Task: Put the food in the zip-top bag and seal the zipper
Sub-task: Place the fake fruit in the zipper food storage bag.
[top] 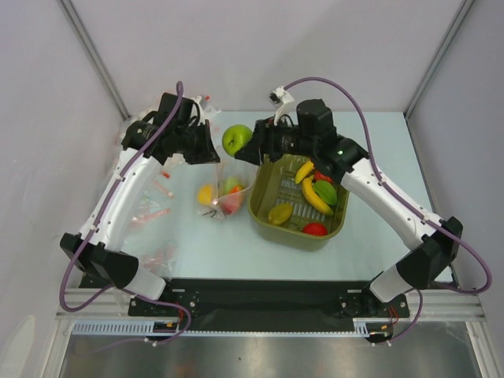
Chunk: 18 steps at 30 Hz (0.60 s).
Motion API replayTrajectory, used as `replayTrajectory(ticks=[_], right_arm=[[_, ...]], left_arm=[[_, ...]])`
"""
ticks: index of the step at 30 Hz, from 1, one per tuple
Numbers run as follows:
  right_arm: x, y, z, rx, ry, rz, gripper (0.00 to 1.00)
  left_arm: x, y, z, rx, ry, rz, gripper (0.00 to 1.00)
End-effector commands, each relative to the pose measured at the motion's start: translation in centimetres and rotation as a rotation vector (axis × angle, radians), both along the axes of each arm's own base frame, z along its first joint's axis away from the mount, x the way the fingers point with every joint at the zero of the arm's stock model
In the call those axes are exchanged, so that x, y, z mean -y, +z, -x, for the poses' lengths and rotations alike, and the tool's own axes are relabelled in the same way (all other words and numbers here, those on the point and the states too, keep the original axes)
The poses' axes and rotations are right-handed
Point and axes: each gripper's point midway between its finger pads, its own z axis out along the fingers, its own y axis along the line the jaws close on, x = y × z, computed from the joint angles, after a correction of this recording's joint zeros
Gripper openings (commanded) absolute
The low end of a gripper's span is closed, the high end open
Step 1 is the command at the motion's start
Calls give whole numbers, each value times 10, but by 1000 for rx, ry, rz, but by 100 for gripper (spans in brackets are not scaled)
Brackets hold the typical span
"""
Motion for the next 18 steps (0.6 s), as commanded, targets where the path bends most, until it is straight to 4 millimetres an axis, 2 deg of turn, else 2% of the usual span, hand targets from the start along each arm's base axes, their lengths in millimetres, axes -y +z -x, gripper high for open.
replayTrajectory(ticks=[1,4,7,10,11,12,14,18], right_arm=[[-18,23,12,79,73,-25,40],[-22,10,15,62,74,-1,41],[-21,2,16,51,68,15,46],[-18,-5,15,42,58,34,70],[-18,-5,15,45,59,37,83],[-18,-8,14,39,55,44,89],[-18,-12,14,26,55,53,94],[-15,-12,12,33,35,65,96]], left_arm=[[4,47,3,109,-1,86,0],[5,55,3,117,-4,91,0],[5,64,1,130,-4,90,0],[6,71,0,135,-7,90,0],[6,73,-1,137,-6,90,0],[5,80,0,149,-7,91,0],[5,80,-2,145,-6,85,0],[6,84,-4,149,-10,85,0]])
